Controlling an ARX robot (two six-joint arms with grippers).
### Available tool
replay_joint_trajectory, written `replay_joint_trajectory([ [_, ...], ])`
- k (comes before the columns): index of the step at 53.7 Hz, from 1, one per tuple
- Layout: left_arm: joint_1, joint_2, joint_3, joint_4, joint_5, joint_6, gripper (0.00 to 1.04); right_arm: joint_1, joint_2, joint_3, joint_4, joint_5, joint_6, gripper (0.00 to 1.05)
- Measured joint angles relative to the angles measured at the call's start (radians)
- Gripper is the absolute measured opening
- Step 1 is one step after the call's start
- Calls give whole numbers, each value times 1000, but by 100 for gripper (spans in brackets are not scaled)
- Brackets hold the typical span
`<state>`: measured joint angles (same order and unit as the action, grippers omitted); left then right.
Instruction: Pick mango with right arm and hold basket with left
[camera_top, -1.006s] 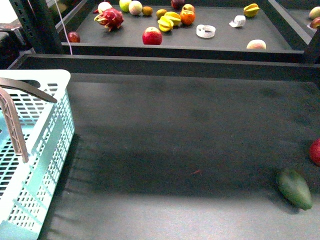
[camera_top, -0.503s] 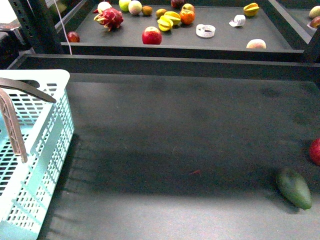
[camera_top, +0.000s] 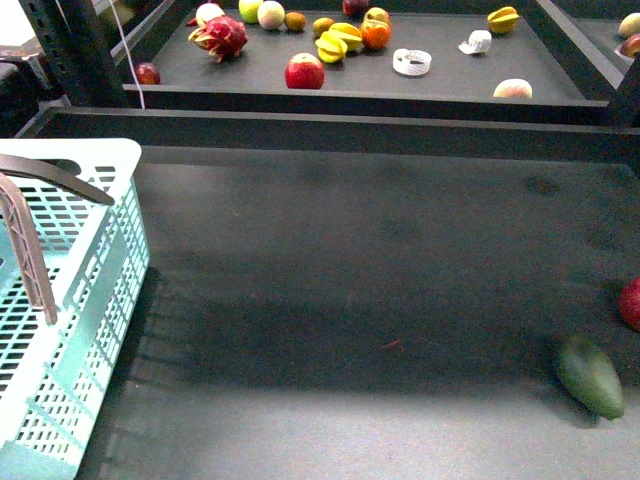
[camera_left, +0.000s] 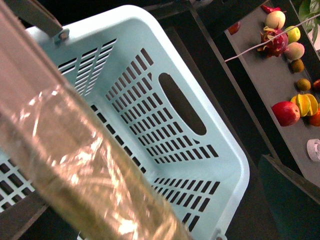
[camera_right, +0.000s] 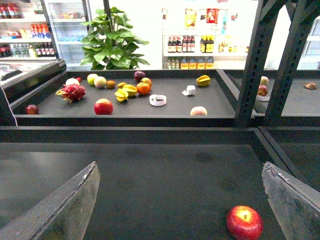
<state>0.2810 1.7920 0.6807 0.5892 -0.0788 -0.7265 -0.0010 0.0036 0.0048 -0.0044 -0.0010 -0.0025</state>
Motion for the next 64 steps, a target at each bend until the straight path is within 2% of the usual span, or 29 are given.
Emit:
replay_joint_trajectory([
  [8,-2,43,47,-9,-5,-6,98,0,0,0,0,0,0,97],
  [24,-14,48,45,-19,-16,-71,46,0,0,0,0,0,0,97],
  [37,-20,43,47,-14,19,-190,13,0,0,0,0,0,0,97],
  [64,-43,-106,-22,23,141,-132,11,0,0,0,0,0,0,97],
])
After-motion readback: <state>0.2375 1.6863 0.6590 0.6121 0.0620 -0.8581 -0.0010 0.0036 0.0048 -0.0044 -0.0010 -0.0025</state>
